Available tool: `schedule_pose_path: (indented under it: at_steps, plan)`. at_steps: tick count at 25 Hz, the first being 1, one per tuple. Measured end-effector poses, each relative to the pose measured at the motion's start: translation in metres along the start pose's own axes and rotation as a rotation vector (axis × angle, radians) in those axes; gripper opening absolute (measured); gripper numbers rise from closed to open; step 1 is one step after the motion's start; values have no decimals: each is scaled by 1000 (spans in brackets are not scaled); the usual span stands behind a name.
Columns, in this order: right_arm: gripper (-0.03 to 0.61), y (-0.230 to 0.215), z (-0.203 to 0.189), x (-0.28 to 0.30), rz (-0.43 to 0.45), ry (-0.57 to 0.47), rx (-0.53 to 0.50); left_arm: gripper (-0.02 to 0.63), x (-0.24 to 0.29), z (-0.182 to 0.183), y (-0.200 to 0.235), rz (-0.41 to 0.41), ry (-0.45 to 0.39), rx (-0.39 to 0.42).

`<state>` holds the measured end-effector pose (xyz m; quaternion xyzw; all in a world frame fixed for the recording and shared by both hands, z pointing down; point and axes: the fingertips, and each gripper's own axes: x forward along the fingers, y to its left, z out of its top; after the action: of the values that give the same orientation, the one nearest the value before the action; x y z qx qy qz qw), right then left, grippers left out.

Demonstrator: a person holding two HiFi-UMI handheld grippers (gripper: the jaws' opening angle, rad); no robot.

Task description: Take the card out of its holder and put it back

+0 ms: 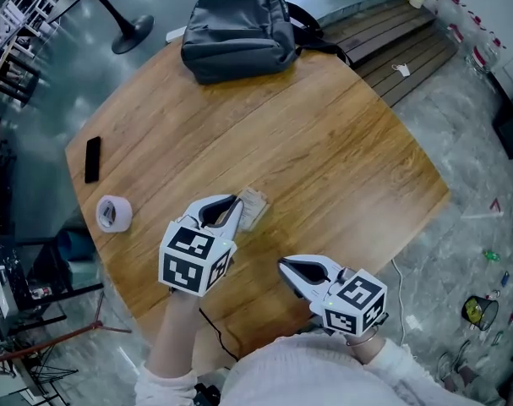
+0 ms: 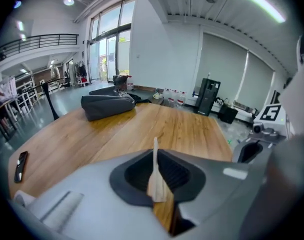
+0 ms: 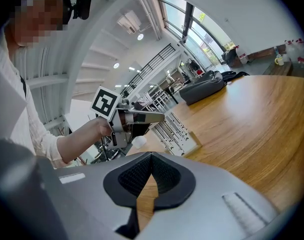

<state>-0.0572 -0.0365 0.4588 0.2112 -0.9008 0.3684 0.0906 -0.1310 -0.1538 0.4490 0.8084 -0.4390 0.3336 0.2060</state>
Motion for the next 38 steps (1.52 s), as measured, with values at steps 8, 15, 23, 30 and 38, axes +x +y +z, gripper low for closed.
schedule_pose_path:
  at_steps: [8, 15, 23, 30, 38]
  plan:
    - [0, 9, 4, -2, 9, 0, -34, 29, -33, 25, -2, -36, -188, -138]
    - [0, 23, 18, 0, -2, 9, -113, 9, -85, 31, -15, -70, -421, -310]
    - [0, 44, 29, 9, -21, 27, -219, 9, -110, -2, -43, -79, -544, -438]
    - [0, 54, 25, 11, -20, 47, -254, 8, -106, -37, -68, -95, -518, -534]
    - [0, 50, 22, 1, -66, 25, -262, 8, -96, -60, -85, -107, -453, -573]
